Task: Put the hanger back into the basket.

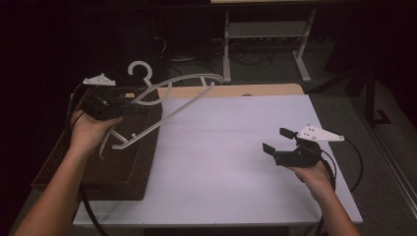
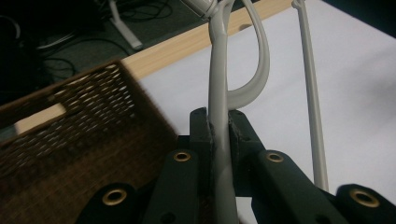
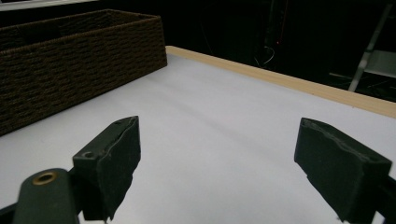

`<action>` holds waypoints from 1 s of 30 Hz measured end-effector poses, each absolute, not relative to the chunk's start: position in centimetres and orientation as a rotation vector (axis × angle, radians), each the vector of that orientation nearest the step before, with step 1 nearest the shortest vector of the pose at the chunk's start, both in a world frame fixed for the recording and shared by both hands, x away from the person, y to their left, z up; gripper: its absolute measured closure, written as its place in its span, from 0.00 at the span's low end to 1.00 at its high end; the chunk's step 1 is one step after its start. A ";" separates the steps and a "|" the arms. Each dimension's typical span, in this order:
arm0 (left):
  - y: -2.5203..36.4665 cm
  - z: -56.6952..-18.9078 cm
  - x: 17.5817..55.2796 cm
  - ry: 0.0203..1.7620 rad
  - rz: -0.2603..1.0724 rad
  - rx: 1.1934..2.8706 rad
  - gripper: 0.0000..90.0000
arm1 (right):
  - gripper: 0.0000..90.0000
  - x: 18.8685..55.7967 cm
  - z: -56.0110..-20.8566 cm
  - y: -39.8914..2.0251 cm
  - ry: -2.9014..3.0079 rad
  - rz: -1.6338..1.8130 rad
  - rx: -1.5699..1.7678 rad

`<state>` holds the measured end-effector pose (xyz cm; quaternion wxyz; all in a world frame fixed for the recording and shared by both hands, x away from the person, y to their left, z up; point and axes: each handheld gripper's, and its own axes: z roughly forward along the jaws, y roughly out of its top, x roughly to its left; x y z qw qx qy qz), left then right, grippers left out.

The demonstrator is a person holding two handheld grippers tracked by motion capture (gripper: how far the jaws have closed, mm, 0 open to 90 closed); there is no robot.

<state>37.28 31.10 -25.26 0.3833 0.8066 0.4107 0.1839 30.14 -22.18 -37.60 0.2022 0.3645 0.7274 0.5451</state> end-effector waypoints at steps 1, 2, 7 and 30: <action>31.6 -25.3 37.1 1.056 0.474 2.053 0.92 | 0.15 30.2 -37.6 -22.2 2.033 1.523 1.015; 32.2 -25.3 37.0 1.069 0.480 2.049 0.92 | 0.15 30.2 -37.6 -22.1 2.032 1.524 1.010; 34.5 -25.2 36.2 1.107 0.502 2.037 0.92 | 0.15 30.1 -37.5 -22.0 2.034 1.538 1.004; 44.2 -25.5 33.4 1.289 0.617 1.988 0.92 | 0.10 30.1 -37.4 -21.7 2.043 1.529 0.994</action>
